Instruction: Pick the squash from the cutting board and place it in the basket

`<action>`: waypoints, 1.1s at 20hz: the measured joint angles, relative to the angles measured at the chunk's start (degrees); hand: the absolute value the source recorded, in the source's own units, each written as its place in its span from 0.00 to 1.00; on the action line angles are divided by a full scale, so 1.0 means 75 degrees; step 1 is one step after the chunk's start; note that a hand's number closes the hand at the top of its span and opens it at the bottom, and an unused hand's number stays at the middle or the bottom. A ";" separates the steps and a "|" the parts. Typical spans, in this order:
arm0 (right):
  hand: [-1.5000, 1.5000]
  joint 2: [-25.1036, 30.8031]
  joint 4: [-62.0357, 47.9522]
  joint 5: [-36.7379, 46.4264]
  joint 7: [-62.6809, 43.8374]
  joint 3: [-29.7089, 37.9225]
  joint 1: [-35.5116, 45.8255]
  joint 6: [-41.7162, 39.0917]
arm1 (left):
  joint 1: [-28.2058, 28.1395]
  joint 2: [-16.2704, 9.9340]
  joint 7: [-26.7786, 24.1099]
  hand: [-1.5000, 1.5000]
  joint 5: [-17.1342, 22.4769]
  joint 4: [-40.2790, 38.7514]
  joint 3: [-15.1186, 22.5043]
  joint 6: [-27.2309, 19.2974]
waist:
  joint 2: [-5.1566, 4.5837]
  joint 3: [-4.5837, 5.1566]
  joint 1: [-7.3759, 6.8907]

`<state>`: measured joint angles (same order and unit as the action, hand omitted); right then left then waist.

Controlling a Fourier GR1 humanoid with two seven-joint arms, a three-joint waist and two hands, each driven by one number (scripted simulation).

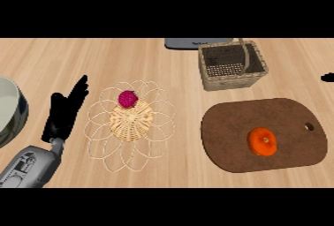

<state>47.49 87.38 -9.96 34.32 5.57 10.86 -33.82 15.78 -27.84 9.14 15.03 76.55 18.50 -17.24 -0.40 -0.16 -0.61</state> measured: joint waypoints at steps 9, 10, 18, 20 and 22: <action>0.00 0.1925 -0.0059 0.1488 0.0862 -0.1034 -0.0081 0.0087 | 0.0102 -0.0006 0.0066 0.50 -0.0019 -0.0030 -0.0057 0.0165 | -0.0025 -0.0005 -0.0121; 0.00 0.2081 -0.0150 0.1528 0.0978 -0.1119 -0.0062 0.0130 | 0.0105 -0.0010 0.0109 0.50 -0.0010 0.0006 -0.0063 0.0186 | -0.0023 -0.0005 -0.0140; 0.00 0.2349 -0.1197 0.2132 0.2123 -0.2002 -0.0112 0.1050 | 0.0084 0.0065 0.0042 0.50 -0.0128 -0.0064 -0.0117 0.0261 | -0.0030 -0.0004 -0.0164; 0.00 0.2213 -0.1544 0.2160 0.2252 -0.2160 0.0065 0.1214 | 0.0083 0.0106 0.0004 0.50 -0.0177 -0.0099 -0.0148 0.0246 | -0.0028 -0.0001 -0.0182; 0.00 0.2091 -0.1906 0.2211 0.2412 -0.2292 0.0217 0.1379 | 0.0071 0.0155 0.0007 0.50 -0.0196 -0.0120 -0.0160 0.0282 | -0.0024 0.0002 -0.0176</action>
<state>63.17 73.09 6.63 52.41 -11.62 12.49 -23.47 16.31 -26.68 9.20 13.56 75.65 17.29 -15.13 -0.58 -0.15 -1.93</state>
